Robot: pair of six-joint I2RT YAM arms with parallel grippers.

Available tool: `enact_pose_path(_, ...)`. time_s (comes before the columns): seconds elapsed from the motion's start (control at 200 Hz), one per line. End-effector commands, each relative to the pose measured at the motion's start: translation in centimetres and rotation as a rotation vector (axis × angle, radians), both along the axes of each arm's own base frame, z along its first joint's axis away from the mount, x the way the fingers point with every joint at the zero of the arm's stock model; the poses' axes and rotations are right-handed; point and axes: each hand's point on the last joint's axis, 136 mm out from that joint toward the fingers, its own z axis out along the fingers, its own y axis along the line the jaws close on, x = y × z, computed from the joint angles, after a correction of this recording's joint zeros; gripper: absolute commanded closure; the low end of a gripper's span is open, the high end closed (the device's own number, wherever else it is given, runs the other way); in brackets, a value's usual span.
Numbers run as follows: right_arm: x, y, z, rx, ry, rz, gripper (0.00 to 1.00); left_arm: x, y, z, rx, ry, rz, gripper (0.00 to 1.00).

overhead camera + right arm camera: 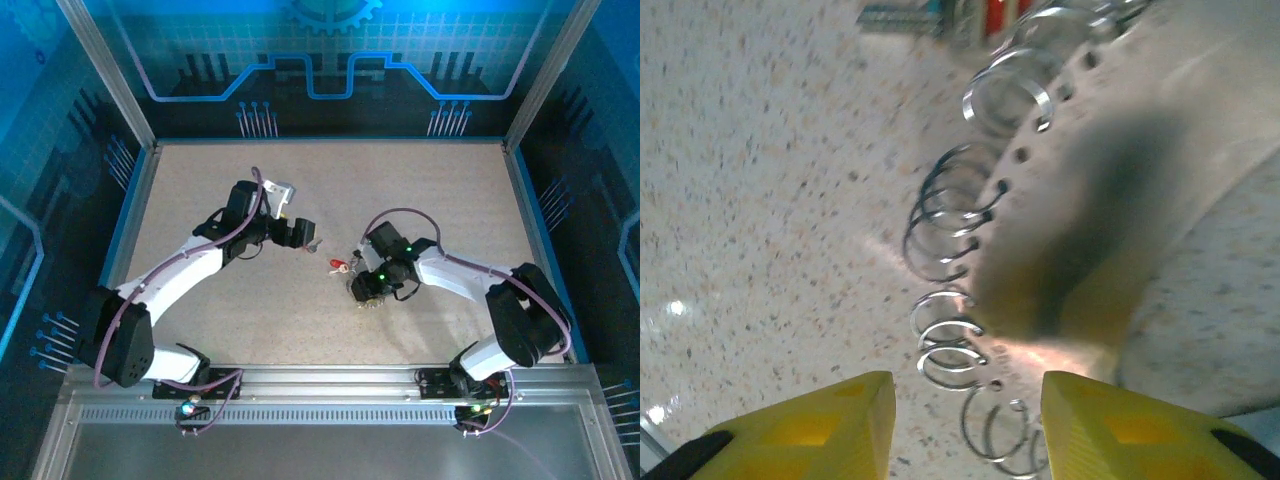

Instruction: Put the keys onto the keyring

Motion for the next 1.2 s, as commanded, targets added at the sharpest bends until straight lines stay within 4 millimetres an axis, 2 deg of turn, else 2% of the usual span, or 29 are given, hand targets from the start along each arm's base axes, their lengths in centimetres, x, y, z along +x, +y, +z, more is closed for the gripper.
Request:
enact_pose_path(0.0, -0.3, -0.5, -0.2, -0.064, 0.011, 0.001, 0.6, 0.7, 2.9, 1.8, 0.087, -0.083, 0.133, 0.01)
enact_pose_path(0.115, 0.1, -1.6, 0.7, -0.096, -0.024, -0.033, 0.6, 0.7, 3.5, 2.1, 0.106, -0.104, 0.16, 0.01)
enact_pose_path(0.22, 0.5, -3.9, 1.0, -0.154, -0.037, -0.136, 0.59, 0.8, 3.6, 2.2, 0.11, -0.11, 0.162, 0.01)
enact_pose_path(0.305, 0.3, -5.3, 1.0, -0.081, 0.008, -0.269, 0.61, 0.8, 3.6, 2.1, 0.113, -0.105, 0.159, 0.01)
enact_pose_path(0.385, -0.1, -5.9, 1.2, -0.005, 0.054, -0.358, 0.63, 0.8, 3.7, 2.1, 0.116, -0.107, 0.163, 0.01)
enact_pose_path(0.54, -1.0, -5.2, 1.1, 0.075, 0.137, -0.435, 0.65, 0.9, 3.8, 1.9, 0.124, -0.105, 0.167, 0.01)
enact_pose_path(0.75, -1.5, -5.9, -1.1, 0.163, 0.3, -0.594, 0.74, 0.9, 3.7, 1.6, 0.124, -0.091, 0.167, 0.01)
enact_pose_path(1.041, -1.1, -5.4, -1.0, 0.233, 0.351, -0.614, 0.76, 1.0, 3.7, 1.0, 0.122, -0.08, 0.171, 0.01)
enact_pose_path(1.196, -1.1, -5.6, -1.8, 0.235, 0.376, -0.63, 0.78, 1.0, 3.6, 0.9, 0.122, -0.071, 0.169, 0.01)
